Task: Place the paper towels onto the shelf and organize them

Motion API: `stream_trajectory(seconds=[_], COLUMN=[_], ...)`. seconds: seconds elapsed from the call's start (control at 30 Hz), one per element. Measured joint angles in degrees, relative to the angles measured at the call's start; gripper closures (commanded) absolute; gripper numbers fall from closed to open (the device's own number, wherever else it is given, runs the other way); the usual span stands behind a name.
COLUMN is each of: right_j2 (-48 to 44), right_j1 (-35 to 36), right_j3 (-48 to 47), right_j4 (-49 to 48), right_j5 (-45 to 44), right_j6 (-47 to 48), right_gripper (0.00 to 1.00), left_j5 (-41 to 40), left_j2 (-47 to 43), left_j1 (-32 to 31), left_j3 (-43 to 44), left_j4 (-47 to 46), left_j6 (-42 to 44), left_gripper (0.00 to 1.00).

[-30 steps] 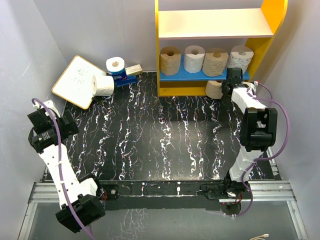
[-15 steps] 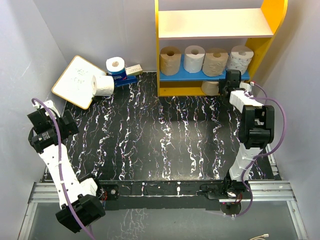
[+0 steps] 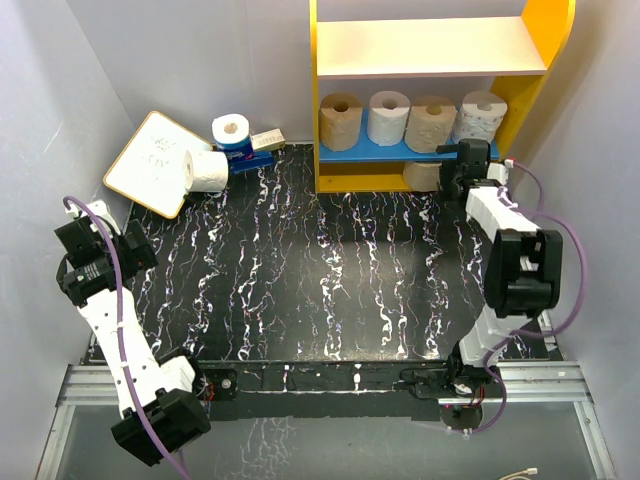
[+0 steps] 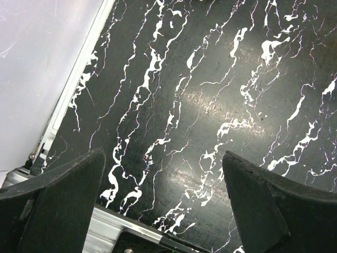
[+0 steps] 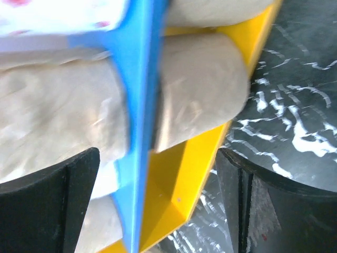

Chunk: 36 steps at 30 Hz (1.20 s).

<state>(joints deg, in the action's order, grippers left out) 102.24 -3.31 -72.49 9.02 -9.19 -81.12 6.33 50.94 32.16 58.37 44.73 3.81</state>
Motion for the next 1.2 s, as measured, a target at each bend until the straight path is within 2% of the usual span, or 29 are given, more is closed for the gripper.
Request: stream_trajectory(seconds=[0.23, 0.57, 0.93, 1.03, 1.1, 1.2], right_j2=[-12.1, -15.2, -20.7, -22.1, -23.3, -25.8], right_j1=[0.3, 0.3, 0.3, 0.2, 0.2, 0.4], right_j3=[4.5, 13.9, 12.3, 12.4, 13.1, 15.5], right_j4=[-2.8, -2.3, 7.7, 12.2, 14.9, 19.0], right_j5=[2.2, 0.5, 8.6, 15.3, 21.2, 28.1], right_j6=[4.1, 15.7, 55.4, 65.4, 71.5, 78.1], right_gripper=[0.02, 0.02, 0.02, 0.02, 0.02, 0.02], left_j5=[0.0, 0.2, 5.8, 10.8, 12.0, 10.1], left_j2=[0.0, -0.5, 2.1, 6.7, 11.1, 16.5], left_j1=[0.0, 0.0, 0.0, -0.3, -3.1, -12.5], left_j3=[0.0, 0.0, 0.3, 2.7, 5.1, 8.4], left_j4=[-0.1, -0.2, 0.9, 3.4, 4.6, 4.6], left_j6=[0.0, 0.0, 1.2, 2.7, 3.4, 3.9], left_gripper=[0.07, 0.06, 0.08, 0.11, 0.09, 0.06])
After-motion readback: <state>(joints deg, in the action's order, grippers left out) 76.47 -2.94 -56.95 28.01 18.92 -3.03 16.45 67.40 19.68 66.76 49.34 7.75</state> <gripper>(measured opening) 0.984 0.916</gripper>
